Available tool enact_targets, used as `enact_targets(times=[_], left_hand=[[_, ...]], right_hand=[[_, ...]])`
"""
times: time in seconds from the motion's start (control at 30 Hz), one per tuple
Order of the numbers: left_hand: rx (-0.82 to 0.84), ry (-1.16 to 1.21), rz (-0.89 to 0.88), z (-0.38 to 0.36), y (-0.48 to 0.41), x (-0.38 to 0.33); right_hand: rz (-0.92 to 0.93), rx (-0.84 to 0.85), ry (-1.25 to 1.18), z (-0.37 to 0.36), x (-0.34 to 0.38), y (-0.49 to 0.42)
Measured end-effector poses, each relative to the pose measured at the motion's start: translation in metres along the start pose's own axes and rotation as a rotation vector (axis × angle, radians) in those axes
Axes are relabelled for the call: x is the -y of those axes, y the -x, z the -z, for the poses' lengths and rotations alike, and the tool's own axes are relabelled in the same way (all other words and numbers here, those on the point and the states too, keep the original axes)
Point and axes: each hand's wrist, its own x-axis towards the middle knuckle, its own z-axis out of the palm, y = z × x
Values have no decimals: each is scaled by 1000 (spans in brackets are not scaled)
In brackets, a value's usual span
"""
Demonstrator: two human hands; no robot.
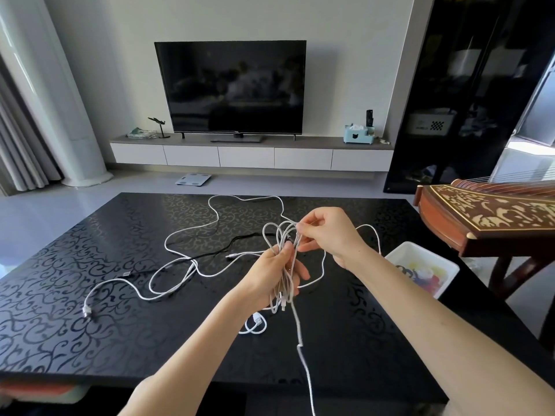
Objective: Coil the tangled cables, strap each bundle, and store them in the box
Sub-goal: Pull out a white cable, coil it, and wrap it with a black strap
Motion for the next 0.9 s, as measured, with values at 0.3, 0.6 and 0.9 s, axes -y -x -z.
enact_targets(times=[0.3, 0.6, 0.9], left_hand=[[0, 265, -32, 0, -10, -14], [-281, 848, -137, 14, -32, -53], [-668, 226, -211, 78, -19, -54]], right_hand=[[-107, -40, -118, 1, -23, 6], [-125, 546, -282, -27, -73, 71], [236, 252, 567, 21, -90, 78]])
